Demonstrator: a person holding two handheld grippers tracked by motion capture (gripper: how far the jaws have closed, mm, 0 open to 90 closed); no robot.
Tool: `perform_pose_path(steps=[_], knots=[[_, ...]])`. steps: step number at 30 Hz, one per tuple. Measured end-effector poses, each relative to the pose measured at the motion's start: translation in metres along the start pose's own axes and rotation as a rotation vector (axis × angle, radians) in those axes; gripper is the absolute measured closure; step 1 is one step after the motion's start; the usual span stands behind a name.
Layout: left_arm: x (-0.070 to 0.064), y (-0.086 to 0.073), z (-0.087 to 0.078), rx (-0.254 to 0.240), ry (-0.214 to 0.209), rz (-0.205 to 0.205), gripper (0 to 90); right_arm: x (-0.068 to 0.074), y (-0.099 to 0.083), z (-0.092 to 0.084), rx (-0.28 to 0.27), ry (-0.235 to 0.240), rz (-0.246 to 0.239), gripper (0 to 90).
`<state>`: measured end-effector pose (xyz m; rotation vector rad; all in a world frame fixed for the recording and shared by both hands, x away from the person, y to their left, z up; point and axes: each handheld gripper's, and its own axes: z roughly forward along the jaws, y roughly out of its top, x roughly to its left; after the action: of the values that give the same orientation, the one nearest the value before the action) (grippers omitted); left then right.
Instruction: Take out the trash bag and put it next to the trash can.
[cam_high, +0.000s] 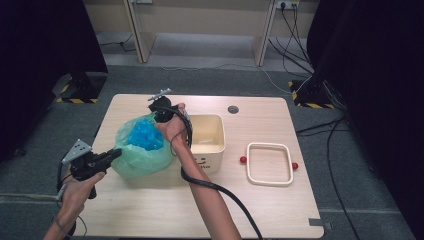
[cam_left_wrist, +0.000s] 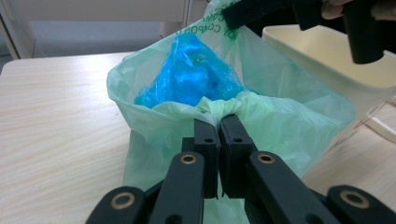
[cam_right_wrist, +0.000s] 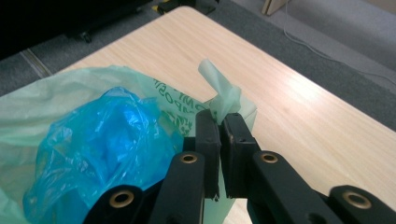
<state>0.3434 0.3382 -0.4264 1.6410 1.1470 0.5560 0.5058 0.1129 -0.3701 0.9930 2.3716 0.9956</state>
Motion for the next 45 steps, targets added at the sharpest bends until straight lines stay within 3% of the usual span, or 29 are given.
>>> perform_pose_path(steps=[4, 6, 11, 16, 25, 33, 37, 45], knots=[[0.003, -0.004, 0.002, 0.017, 0.003, -0.012, 83.7, -0.002, -0.004, 0.005, 0.025, 0.001, 0.001, 79.7], [0.003, -0.004, 0.003, 0.026, -0.016, -0.040, 72.1, -0.005, -0.005, 0.005, 0.025, -0.007, 0.018, 75.8], [0.001, 0.001, 0.003, 0.052, 0.021, -0.079, 40.8, -0.011, -0.005, 0.001, 0.017, -0.003, 0.071, 55.9], [-0.005, 0.010, -0.003, 0.039, 0.052, -0.073, 28.8, -0.016, -0.001, -0.009, -0.023, -0.016, 0.144, 41.0], [-0.026, 0.024, -0.009, 0.001, 0.019, -0.041, 23.9, -0.036, 0.002, -0.040, -0.088, 0.006, 0.194, 32.7], [-0.055, 0.029, -0.003, 0.005, -0.056, -0.002, 22.7, -0.062, -0.008, -0.068, -0.121, -0.017, 0.224, 30.4], [-0.069, 0.027, 0.007, 0.017, -0.100, 0.015, 22.7, -0.086, -0.025, -0.086, -0.132, -0.044, 0.249, 29.5], [-0.095, 0.023, 0.021, 0.037, -0.165, 0.044, 22.0, -0.116, -0.056, -0.108, -0.147, -0.070, 0.297, 28.1]])
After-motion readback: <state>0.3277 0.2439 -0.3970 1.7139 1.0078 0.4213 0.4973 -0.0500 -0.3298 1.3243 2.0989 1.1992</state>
